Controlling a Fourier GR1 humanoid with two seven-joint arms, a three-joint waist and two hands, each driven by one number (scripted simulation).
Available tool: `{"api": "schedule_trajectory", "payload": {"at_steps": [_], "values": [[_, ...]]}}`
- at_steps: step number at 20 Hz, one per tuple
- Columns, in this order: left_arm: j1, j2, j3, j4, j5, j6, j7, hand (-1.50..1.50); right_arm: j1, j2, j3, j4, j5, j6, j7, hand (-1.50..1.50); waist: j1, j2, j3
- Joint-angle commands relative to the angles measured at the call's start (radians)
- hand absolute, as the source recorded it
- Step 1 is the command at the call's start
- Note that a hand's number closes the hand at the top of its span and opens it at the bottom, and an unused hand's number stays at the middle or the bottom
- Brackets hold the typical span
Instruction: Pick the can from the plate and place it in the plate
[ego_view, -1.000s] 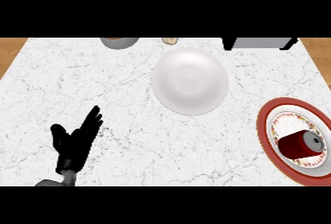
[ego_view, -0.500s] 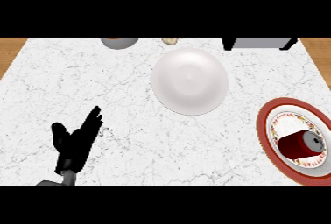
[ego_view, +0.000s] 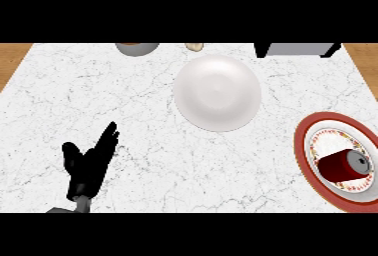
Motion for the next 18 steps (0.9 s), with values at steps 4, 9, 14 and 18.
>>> {"api": "schedule_trajectory", "payload": {"at_steps": [4, 9, 14, 18], "values": [[-0.046, -0.011, 0.057, 0.068, -0.011, -0.054, 0.023, 0.0, -0.061, 0.115, 0.038, 0.036, 0.09, 0.035, 0.03, -1.5, 0.003, 0.006, -0.003], [-0.045, -0.012, 0.094, 0.078, -0.013, -0.104, 0.014, 0.0, -0.048, 0.17, 0.028, -0.047, 0.157, 0.041, 0.108, -1.5, 0.0, 0.005, -0.003], [0.023, -0.062, 0.048, -0.001, -0.07, -0.041, 0.038, 0.0, -0.046, 0.152, 0.012, -0.003, 0.26, 0.039, 0.085, -1.5, 0.002, 0.005, -0.003], [-0.007, -0.077, 0.085, 0.091, -0.072, -0.092, -0.005, 0.0, -0.077, 0.207, 0.016, 0.024, 0.322, 0.032, 0.076, -1.5, 0.001, 0.006, -0.003]]}}
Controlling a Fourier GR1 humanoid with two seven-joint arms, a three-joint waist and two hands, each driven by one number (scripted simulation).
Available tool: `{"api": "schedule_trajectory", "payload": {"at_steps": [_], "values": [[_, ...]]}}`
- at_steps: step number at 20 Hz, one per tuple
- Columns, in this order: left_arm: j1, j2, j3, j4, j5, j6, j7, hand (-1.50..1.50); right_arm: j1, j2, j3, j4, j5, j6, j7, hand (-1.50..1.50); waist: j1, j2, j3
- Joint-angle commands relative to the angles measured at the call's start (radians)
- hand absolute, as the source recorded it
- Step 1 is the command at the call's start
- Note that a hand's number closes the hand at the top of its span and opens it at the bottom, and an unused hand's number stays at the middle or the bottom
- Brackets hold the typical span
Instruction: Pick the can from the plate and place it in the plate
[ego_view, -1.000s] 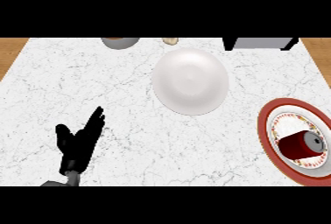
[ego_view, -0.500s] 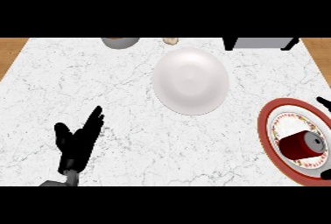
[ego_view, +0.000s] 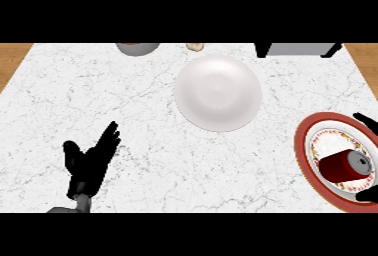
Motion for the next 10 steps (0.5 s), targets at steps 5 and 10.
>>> {"api": "schedule_trajectory", "payload": {"at_steps": [5, 10], "values": [[0.018, -0.022, 0.009, 0.003, -0.038, -0.021, 0.023, 0.0, -0.047, 0.096, 0.049, 0.081, 0.132, -0.017, -0.009, -1.5, 0.002, 0.004, -0.004], [0.004, -0.01, 0.06, 0.022, -0.022, -0.062, 0.03, 0.0, -0.093, 0.101, 0.043, 0.187, 0.179, 0.003, -0.071, -1.5, 0.002, 0.005, -0.004]]}}
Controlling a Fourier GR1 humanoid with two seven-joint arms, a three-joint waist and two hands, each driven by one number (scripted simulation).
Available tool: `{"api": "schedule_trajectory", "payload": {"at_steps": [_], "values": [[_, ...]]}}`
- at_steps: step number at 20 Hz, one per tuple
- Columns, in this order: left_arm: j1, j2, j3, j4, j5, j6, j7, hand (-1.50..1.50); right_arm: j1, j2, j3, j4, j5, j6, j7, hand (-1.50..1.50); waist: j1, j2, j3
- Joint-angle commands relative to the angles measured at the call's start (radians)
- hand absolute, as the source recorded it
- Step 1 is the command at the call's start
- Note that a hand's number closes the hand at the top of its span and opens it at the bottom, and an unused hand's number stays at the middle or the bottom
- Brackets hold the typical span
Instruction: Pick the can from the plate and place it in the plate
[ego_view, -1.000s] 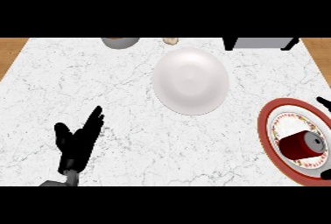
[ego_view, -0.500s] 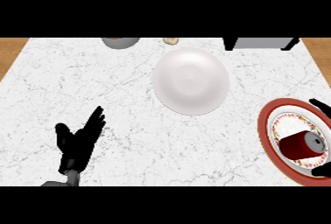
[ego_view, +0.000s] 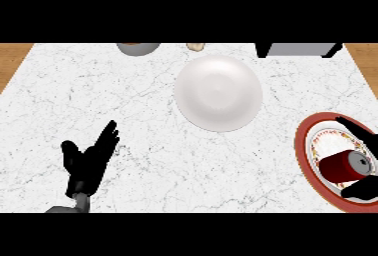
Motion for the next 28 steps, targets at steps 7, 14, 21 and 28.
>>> {"api": "schedule_trajectory", "payload": {"at_steps": [7, 14, 21, 28], "values": [[0.03, -0.043, 0.009, 0.04, -0.038, 0.006, 0.001, 0.0, 0.031, -0.019, 0.025, 0.012, 0.147, -0.039, -0.149, 1.5, -0.004, 0.004, -0.005], [0.023, -0.017, 0.056, 0.023, -0.014, -0.048, 0.017, 0.0, 0.035, 0.048, -0.015, 0.012, 0.201, -0.187, -0.206, 1.5, -0.007, 0.004, -0.004], [-0.001, -0.031, -0.011, -0.008, -0.051, -0.047, 0.035, 0.0, -0.147, 0.463, 0.238, -0.144, 0.362, -0.381, 0.149, 1.5, 0.074, 0.011, -0.013], [-0.013, -0.038, -0.032, -0.005, -0.056, -0.053, 0.056, 0.0, -0.289, 0.576, 0.382, -0.148, 0.556, -0.625, 0.435, 1.5, 0.109, 0.002, -0.011]]}}
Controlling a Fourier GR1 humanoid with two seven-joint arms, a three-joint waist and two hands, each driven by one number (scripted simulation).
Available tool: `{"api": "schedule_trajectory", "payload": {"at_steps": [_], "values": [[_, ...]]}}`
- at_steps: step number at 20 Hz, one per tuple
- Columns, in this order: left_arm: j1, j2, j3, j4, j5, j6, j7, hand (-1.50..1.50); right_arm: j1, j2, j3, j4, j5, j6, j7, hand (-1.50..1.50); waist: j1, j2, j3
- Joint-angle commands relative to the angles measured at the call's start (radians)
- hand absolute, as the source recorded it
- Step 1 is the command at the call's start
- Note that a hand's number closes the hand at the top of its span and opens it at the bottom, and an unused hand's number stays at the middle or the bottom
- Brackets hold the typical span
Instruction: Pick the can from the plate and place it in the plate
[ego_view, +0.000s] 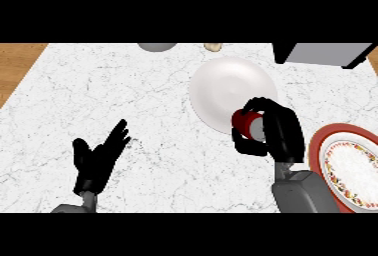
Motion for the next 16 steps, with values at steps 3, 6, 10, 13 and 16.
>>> {"api": "schedule_trajectory", "payload": {"at_steps": [3, 6, 10, 13, 16], "values": [[-0.024, -0.004, -0.01, 0.023, -0.007, -0.002, 0.024, 0.0, -0.114, 0.057, 0.141, 0.001, 0.135, -0.235, 0.314, 1.5, 0.01, 0.003, 0.002], [-0.026, -0.002, -0.009, 0.022, -0.002, -0.007, 0.03, 0.0, -0.175, 0.058, 0.174, 0.036, 0.175, -0.358, 0.479, 1.5, 0.023, 0.009, 0.004], [-0.022, -0.016, -0.02, 0.023, -0.009, 0.005, 0.039, 0.0, -0.225, 0.059, 0.273, 0.083, 0.264, -0.522, 0.711, 1.5, 0.006, 0.006, 0.005], [-0.031, -0.03, -0.018, 0.021, -0.018, 0.026, 0.034, 0.0, -0.29, 0.059, 0.308, 0.132, 0.312, -0.641, 0.825, 1.5, 0.009, 0.011, 0.007], [-0.034, -0.013, 0.011, 0.031, -0.009, 0.022, 0.025, 0.0, -0.332, 0.059, 0.31, 0.264, 0.43, -0.676, 0.934, 1.5, -0.011, 0.013, 0.006]]}}
